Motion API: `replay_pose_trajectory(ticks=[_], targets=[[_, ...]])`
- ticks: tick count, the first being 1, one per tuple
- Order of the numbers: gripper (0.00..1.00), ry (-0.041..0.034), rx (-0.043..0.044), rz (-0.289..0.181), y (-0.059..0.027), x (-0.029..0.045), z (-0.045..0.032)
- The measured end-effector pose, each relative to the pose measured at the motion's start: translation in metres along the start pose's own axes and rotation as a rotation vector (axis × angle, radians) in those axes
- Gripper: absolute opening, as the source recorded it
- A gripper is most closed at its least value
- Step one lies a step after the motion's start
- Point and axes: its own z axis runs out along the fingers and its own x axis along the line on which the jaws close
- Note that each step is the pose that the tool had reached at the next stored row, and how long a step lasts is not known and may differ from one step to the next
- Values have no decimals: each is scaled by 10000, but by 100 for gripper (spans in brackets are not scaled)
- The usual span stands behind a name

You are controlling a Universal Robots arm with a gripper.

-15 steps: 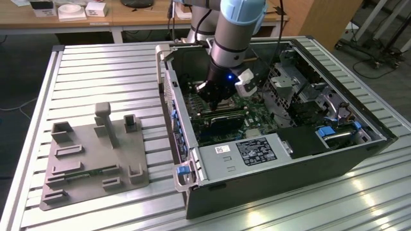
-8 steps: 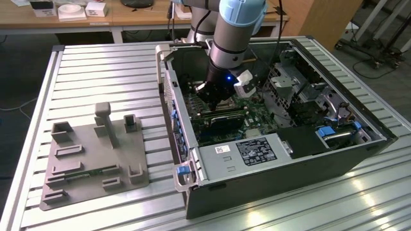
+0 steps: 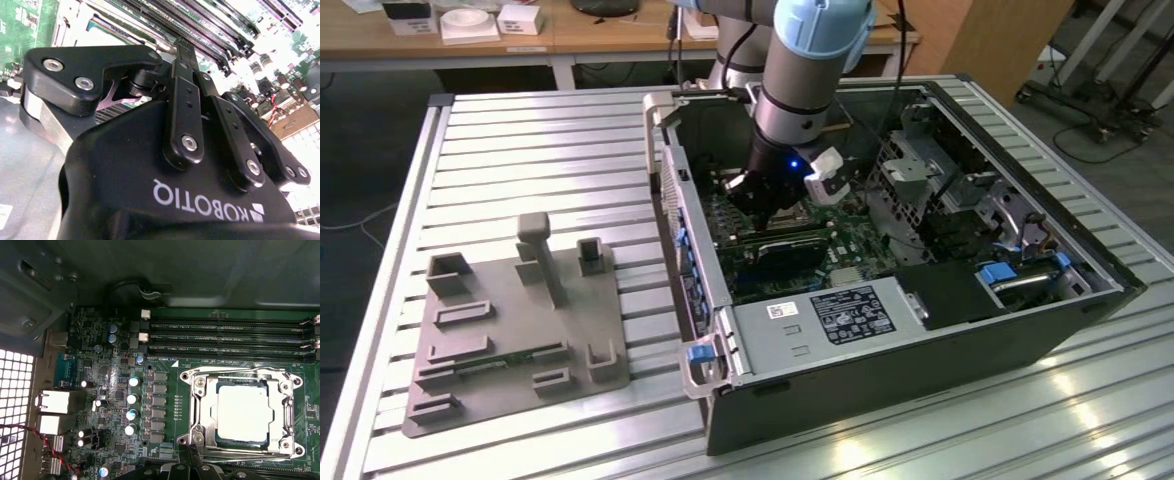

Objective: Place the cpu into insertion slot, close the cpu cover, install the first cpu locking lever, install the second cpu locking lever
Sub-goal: 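Install the second cpu locking lever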

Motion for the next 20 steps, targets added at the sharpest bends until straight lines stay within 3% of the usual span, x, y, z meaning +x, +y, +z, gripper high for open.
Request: replay_pose_trajectory(ticks=[20], targets=[[11,-3,-61,-9,43,-4,46]])
